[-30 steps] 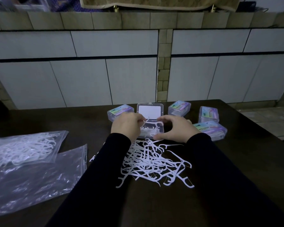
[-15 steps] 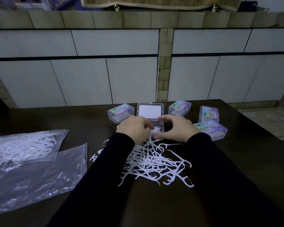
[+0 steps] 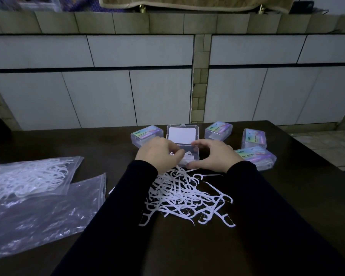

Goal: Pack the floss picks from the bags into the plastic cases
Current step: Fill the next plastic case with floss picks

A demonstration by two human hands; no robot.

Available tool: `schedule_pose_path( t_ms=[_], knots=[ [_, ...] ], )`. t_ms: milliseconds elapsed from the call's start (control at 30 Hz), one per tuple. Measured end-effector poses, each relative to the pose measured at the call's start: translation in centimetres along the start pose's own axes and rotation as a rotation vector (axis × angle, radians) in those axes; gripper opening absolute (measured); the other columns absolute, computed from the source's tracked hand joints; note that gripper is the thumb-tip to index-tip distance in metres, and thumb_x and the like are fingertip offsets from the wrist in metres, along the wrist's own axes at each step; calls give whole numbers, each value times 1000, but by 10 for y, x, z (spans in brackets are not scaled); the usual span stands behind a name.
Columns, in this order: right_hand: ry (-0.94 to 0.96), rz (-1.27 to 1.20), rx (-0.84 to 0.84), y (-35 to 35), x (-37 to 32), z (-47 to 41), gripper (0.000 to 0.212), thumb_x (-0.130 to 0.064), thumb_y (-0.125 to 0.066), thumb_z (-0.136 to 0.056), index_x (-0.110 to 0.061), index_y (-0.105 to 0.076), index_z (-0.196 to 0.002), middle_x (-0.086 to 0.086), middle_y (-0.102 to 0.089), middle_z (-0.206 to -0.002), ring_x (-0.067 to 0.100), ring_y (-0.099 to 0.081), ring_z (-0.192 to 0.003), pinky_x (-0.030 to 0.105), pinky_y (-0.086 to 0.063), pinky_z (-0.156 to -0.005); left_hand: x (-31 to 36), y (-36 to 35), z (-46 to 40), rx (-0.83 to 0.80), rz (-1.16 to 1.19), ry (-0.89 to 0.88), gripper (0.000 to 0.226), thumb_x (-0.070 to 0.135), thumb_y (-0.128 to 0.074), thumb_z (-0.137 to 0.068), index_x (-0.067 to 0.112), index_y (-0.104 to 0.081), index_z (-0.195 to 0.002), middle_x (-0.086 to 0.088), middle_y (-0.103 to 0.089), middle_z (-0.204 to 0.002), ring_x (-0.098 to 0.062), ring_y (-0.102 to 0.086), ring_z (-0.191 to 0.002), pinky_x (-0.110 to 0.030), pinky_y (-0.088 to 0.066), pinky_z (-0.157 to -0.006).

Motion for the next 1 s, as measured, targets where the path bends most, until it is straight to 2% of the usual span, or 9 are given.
schedule_pose_path(
  t_ms=[167,333,433,500,600,667,767,833,1000],
  knots=[
    [-11,7,-10,0,-1,0,79,-60,-75,-68,-37,-45,-137,-8,-51,-140,19,-44,-129,50,-35,-109,-7,2,-1,16,0,14,38,47,-40,-98,24,-71,-93,4,-64,-78,-11,-55,-69,-24,-35,-54],
    [-15,6,-24,1,0,0,77,-58,-75,-70,-37,-44,-138,-8,-49,-142,19,-43,-131,51,-35,-109,-3,20,3,37,60,-33,16,32,-56,-92,30,-71,-94,14,-64,-86,-7,-59,-81,-23,-47,-69],
    [-11,12,-34,2,-1,1,76,-55,-75,-73,-35,-43,-139,-7,-48,-143,18,-41,-132,50,-34,-110,7,25,11,-153,40,-76,12,26,-64,-89,36,-70,-94,21,-53,-74,-2,-49,-67,-15,-37,-61],
    [-17,20,-34,3,-1,1,76,-54,-75,-73,-35,-43,-140,-7,-47,-144,19,-41,-132,50,-34,-110,10,19,15,-264,-18,-70,19,23,-65,-89,35,-70,-102,21,-55,-79,-1,-48,-68,-15,-39,-69],
    [-40,19,-35,3,1,0,78,-56,-75,-73,-35,-42,-140,-6,-47,-144,20,-41,-133,51,-34,-110,8,11,17,-340,-41,-18,29,15,-64,-89,29,-69,-114,14,-63,-99,-4,-51,-86,-20,-43,-81],
    [-50,16,-41,4,2,-1,78,-56,-75,-73,-35,-42,-140,-6,-47,-145,21,-40,-133,51,-34,-110,8,9,18,-354,-40,-17,28,15,-63,-90,26,-69,-114,10,-66,-110,-7,-55,-94,-19,-44,-84],
    [-44,17,-46,4,2,-1,78,-55,-75,-73,-34,-42,-141,-5,-46,-145,21,-40,-133,51,-35,-110,5,8,18,-379,-10,-15,23,21,-61,-92,25,-70,-113,8,-68,-112,-9,-59,-100,-21,-45,-89],
    [-37,21,-55,4,2,0,77,-54,-75,-74,-35,-41,-141,-6,-46,-145,21,-40,-134,51,-34,-110,1,8,20,-412,-2,-1,25,24,-62,-91,26,-69,-115,8,-68,-112,-9,-59,-100,-20,-44,-87],
    [-11,154,-97,8,-7,6,79,-56,-69,-78,-37,-32,-146,-5,-37,-152,23,-32,-139,51,-23,-112,-11,16,23,-434,13,52,27,33,-66,-88,29,-69,-114,13,-63,-104,-3,-53,-91,-10,-34,-65]
  ],
)
Point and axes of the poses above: each hand's wrist, its own z-axis away from the middle knuckle, its own y-axis out of the back of the hand, x = y × z, the point moved 4 cm from there along -z, towards the middle knuckle
